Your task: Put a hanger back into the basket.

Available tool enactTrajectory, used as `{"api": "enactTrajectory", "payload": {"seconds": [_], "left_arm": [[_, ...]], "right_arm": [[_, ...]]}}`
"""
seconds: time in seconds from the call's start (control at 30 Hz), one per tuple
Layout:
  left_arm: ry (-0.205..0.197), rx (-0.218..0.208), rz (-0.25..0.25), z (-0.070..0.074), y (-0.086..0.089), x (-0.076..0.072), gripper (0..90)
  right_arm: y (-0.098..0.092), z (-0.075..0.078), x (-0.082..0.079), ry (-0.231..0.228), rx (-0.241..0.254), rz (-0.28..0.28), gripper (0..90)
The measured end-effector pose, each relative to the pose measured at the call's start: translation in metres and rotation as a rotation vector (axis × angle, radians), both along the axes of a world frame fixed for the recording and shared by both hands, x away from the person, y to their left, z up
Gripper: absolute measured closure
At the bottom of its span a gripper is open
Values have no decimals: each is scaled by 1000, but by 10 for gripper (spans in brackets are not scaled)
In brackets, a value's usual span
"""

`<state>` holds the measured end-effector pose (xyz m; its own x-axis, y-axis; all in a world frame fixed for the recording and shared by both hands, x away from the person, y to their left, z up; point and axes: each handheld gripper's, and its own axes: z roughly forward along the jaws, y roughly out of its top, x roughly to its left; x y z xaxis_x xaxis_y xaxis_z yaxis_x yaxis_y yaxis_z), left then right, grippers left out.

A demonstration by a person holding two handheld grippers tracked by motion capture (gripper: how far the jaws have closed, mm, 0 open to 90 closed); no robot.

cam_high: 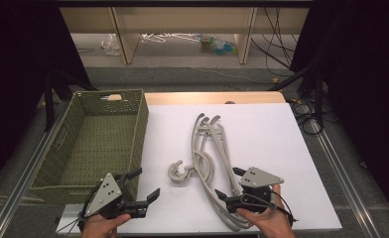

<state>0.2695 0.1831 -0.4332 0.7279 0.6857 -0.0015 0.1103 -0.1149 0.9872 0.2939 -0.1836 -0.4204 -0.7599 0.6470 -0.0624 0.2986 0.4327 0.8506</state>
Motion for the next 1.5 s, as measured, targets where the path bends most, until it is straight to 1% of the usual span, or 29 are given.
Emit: {"api": "enactTrajectory", "payload": {"seconds": [0.03, 0.07, 0.1, 0.23, 0.27, 0.3, 0.33, 0.37, 0.4, 0.43, 0.47, 0.5, 0.53, 0.57, 0.6, 0.63, 0.7, 0.83, 0.87, 0.93, 0.97, 1.03, 1.07, 1.13, 1.17, 1.27, 1.3, 1.43, 1.5], "left_arm": [[3, -3, 0, 0, 0, 0, 157], [0, 1, -2, 0, 0, 0, 157], [0, 1, -2, 0, 0, 0, 157], [-2, 4, -3, 0, 0, 0, 157], [-2, 5, -3, 0, 0, 1, 157], [-10, -9, -12, -1, 0, 2, 157], [-10, -8, -11, -1, 0, 1, 157], [-9, -8, -12, -1, -1, 1, 157], [-7, -10, -13, -1, -1, 1, 157], [-9, -7, -14, -1, -1, 1, 157], [-1, 6, -5, 0, 0, 0, 157], [-3, 6, -6, 0, 0, 1, 157], [-3, 6, -6, 0, 0, 1, 157], [-2, 6, -6, 0, 0, 1, 157], [-2, 5, -6, 0, 0, 1, 157], [-2, 4, -6, 0, 0, 1, 157], [-3, 6, -7, 0, 0, 1, 157], [-3, 6, -8, 0, 0, 1, 158], [-4, 7, -8, 0, 0, 1, 158], [-2, 7, -9, 0, 0, 0, 158], [3, 2, -7, -1, -1, 0, 157], [2, 6, -7, -1, -1, 1, 158], [3, 6, -8, -1, -1, 0, 158], [4, 5, -8, -1, -1, 0, 158], [3, 6, -9, -1, -1, 0, 158], [4, 5, -9, -1, -1, 0, 158], [-3, 10, -10, -1, -1, 0, 158], [4, 6, -9, -1, -1, 0, 157], [4, 4, -10, -1, -1, 0, 158]], "right_arm": [[10, -2, 2, 11, -38, 23, 172], [15, -2, 3, 32, -65, 39, 183], [15, -2, 3, 32, -65, 39, 183], [32, -10, 10, 75, -128, 72, 216], [35, -11, 11, 97, -144, 76, 225], [40, -16, 15, 134, -170, 70, 265], [40, -16, 15, 134, -170, 70, 265], [43, -20, 17, 134, -178, 61, 272], [44, -22, 20, 149, -191, 55, 283], [45, -23, 22, 176, -208, 64, 312], [47, -26, 24, 184, -216, 59, 327], [48, -27, 26, 211, -234, 67, 335], [50, -29, 28, 224, -245, 64, 350], [52, -31, 30, 223, -248, 58, 365], [53, -32, 33, 236, -263, 69, 383], [57, -34, 35, 279, -278, 55, 408], [58, -35, 37, 287, -287, 53, 429], [62, -40, 44, 351, -309, 47, 505], [62, -40, 44, 351, -309, 47, 505], [62, -39, 46, 352, -313, 48, 547], [62, -38, 48, 372, -310, 36, 571], [62, -38, 49, 379, -317, 33, 577], [61, -38, 49, 386, -325, 34, 596], [61, -41, 49, 404, -338, 51, 643], [62, -43, 48, 416, -333, 56, 671], [61, -41, 49, 414, -334, 63, 692], [60, -39, 48, 424, -333, 72, 706], [59, -37, 47, 436, -345, 65, 712], [57, -37, 47, 440, -342, 64, 714]]}}
